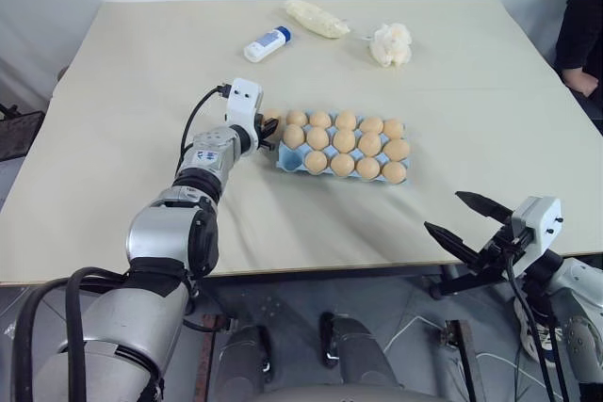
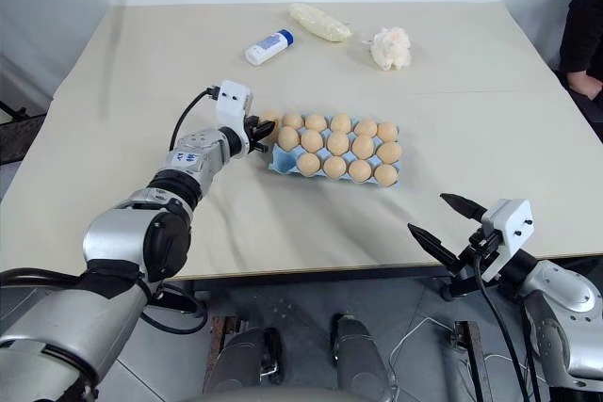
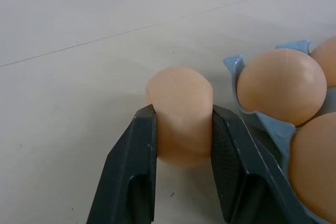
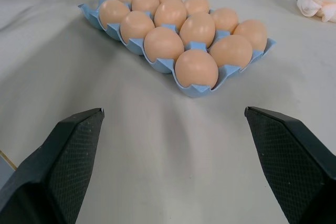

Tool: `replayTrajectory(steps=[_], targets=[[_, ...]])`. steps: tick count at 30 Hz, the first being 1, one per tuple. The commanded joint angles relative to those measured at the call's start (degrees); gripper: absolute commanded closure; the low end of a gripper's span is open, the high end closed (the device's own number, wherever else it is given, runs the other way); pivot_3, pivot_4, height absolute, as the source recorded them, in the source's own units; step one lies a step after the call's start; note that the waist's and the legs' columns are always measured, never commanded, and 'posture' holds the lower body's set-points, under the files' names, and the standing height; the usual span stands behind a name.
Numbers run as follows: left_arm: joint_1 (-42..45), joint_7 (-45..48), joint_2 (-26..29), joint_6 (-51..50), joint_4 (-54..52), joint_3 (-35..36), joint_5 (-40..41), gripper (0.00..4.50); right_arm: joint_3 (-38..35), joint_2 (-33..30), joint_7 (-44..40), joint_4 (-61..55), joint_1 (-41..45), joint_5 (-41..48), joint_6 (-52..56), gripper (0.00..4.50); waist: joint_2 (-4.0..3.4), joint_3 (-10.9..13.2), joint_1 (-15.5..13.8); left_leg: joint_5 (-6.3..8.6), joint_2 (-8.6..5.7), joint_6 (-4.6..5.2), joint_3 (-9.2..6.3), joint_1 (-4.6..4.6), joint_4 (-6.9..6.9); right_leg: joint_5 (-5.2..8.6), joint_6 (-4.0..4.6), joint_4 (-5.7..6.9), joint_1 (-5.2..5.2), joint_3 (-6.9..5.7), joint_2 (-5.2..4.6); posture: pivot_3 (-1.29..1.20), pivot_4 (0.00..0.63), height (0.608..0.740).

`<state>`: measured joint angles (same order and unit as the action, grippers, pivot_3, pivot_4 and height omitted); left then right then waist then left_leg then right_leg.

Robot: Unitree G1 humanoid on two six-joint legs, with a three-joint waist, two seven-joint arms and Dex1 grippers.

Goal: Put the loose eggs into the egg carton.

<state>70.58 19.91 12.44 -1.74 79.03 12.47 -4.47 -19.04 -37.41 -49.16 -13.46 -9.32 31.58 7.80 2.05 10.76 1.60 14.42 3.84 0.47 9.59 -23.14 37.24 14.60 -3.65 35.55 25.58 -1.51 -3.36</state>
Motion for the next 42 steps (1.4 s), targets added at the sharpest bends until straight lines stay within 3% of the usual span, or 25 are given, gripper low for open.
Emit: replayTrajectory(steps=[1, 12, 22, 28, 36, 42], targets=[[2.0, 3.6, 3.4, 1.8, -1.7, 1.8, 2.0, 3.44, -2.3, -0.1, 0.8, -2.6, 0.3, 1.0, 0.2, 0.00, 0.00, 0.0, 0.1, 0.00, 0.00, 0.00, 0.00, 0.00, -0.01, 0.00, 0.00, 0.00, 0.00, 0.00, 0.00, 0.00, 0.150, 0.740], [2.0, 15.0, 9.3, 3.1, -3.3, 3.2, 5.3, 3.49, -0.9, 0.4, 0.7, -1.2, 2.2, 0.6, 0.4, 0.00, 0.01, 0.0, -0.1, -0.01, -0.04, 0.00, 0.03, -0.04, 0.00, -0.03, -0.05, -0.04, -0.01, -0.06, -0.08, 0.00, 0.150, 0.740], [-0.1, 37.8, 10.1, 0.8, -8.1, 0.3, 8.5, 3.52, -0.4, 0.5, 0.1, -0.1, 3.5, 0.3, 0.3, 0.00, 0.01, 0.0, 0.0, -0.02, -0.03, 0.02, 0.27, -0.04, -0.01, -0.01, -0.01, -0.03, -0.03, -0.11, -0.06, 0.00, 0.150, 0.740], [-4.7, 48.3, 10.3, -0.9, -14.1, -5.5, 7.0, 3.52, -0.5, 0.8, 0.2, -0.2, 3.3, 0.1, 0.1, 0.00, 0.00, 0.0, 0.1, -0.06, -0.01, 0.08, 0.23, 0.00, 0.00, 0.00, 0.00, 0.01, -0.03, -0.06, -0.04, 0.00, 0.150, 0.740], [-10.5, 52.2, 10.8, -3.5, -23.4, -9.8, 8.2, 3.52, -0.5, 1.4, 0.2, 0.0, 3.2, -0.3, 0.0, 0.00, 0.00, 0.0, 0.0, -0.10, -0.02, 0.13, -0.07, -0.03, 0.08, 0.00, 0.00, 0.06, -0.04, -0.04, -0.08, 0.00, 0.150, 0.740], [-10.9, 51.0, 9.9, -3.1, -24.0, -10.6, 8.4, 3.52, -0.3, 1.4, -0.1, 1.1, 4.0, -0.6, -0.3, 0.00, 0.00, 0.0, 0.0, -0.16, -0.04, 0.24, -0.11, -0.02, 0.10, -0.01, -0.01, 0.06, -0.07, -0.05, -0.11, 0.00, 0.150, 0.740]])
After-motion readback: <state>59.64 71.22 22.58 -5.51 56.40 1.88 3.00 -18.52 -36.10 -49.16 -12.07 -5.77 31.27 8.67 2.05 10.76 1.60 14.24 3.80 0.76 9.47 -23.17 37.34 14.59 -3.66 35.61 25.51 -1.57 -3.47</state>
